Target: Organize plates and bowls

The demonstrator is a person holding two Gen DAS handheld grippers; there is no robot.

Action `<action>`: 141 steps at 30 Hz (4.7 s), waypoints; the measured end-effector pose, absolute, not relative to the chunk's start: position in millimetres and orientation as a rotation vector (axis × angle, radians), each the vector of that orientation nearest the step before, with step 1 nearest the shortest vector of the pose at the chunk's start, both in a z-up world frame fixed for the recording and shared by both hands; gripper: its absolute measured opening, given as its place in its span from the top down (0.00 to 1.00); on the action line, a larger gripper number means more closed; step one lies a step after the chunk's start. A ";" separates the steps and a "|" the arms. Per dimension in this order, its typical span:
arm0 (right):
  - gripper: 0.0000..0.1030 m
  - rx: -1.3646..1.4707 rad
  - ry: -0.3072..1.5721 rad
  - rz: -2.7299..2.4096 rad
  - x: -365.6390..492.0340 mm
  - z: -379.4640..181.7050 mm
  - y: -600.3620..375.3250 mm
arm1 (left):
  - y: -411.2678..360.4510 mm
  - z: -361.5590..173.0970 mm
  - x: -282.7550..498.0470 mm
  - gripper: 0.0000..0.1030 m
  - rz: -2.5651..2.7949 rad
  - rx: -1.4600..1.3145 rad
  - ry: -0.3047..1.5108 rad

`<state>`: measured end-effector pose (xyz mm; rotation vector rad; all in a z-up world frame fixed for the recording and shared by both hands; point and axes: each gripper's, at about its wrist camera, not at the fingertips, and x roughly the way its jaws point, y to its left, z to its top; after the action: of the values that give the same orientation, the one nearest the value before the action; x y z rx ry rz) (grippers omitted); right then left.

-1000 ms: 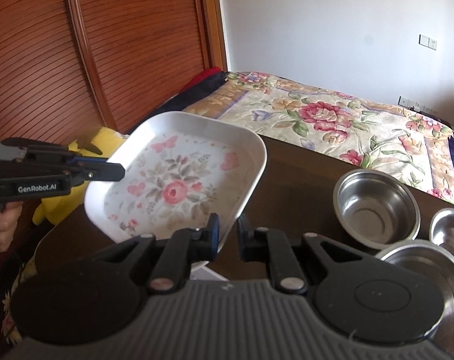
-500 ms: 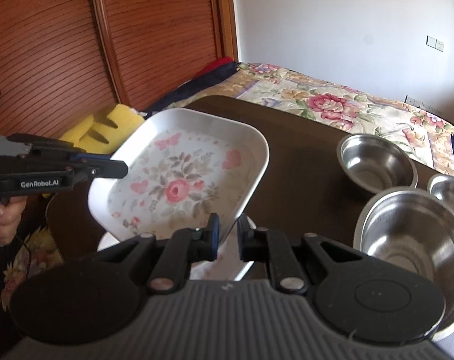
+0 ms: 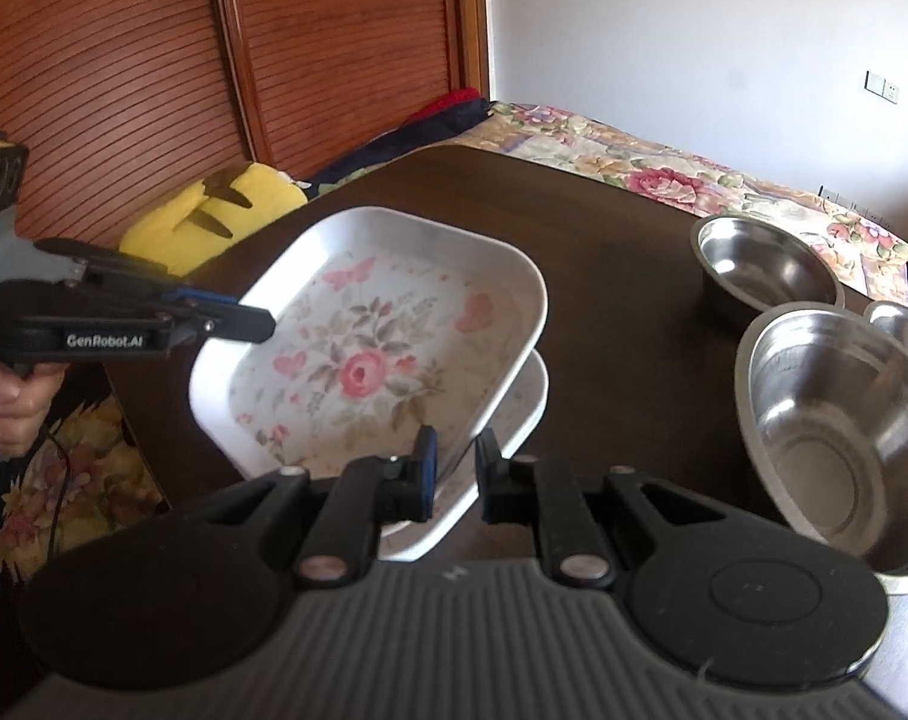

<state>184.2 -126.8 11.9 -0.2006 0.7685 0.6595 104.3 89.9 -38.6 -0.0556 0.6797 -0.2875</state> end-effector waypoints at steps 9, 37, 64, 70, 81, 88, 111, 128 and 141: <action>0.85 -0.201 0.774 0.644 179.5 5.7 -127.9 | 87.3 -46.8 108.7 0.65 -0.283 -0.058 0.695; 0.75 -0.166 0.649 0.586 180.1 31.1 -158.4 | 59.7 -10.7 109.2 0.56 -0.310 -0.021 0.584; 0.46 -0.111 0.538 0.337 199.3 29.5 -264.6 | -37.5 -8.9 148.1 0.26 -0.425 0.077 0.565; 0.17 -0.086 0.541 0.295 213.3 18.0 -296.9 | -63.7 -14.1 163.3 0.04 -0.406 0.097 0.545; 0.16 -0.050 0.575 0.303 246.3 3.2 -322.9 | -100.1 -26.5 192.6 0.01 -0.423 0.106 0.601; 0.18 -0.028 0.602 0.337 253.5 -3.6 -329.5 | -112.4 -36.4 208.5 0.19 -0.436 0.092 0.664; 0.64 0.081 0.654 0.381 253.9 -10.7 -341.8 | -122.6 -44.0 214.1 0.39 -0.462 0.072 0.733; 0.78 0.114 0.599 0.375 229.6 4.4 -333.5 | -101.3 -26.5 183.9 0.40 -0.471 0.054 0.664; 0.78 0.100 0.591 0.378 208.0 8.9 -320.5 | -81.9 -20.5 159.6 0.40 -0.489 0.042 0.644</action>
<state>208.0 -320.5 8.9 0.1003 0.5905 0.3777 159.6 -81.9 -20.5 0.0418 0.6437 -0.4889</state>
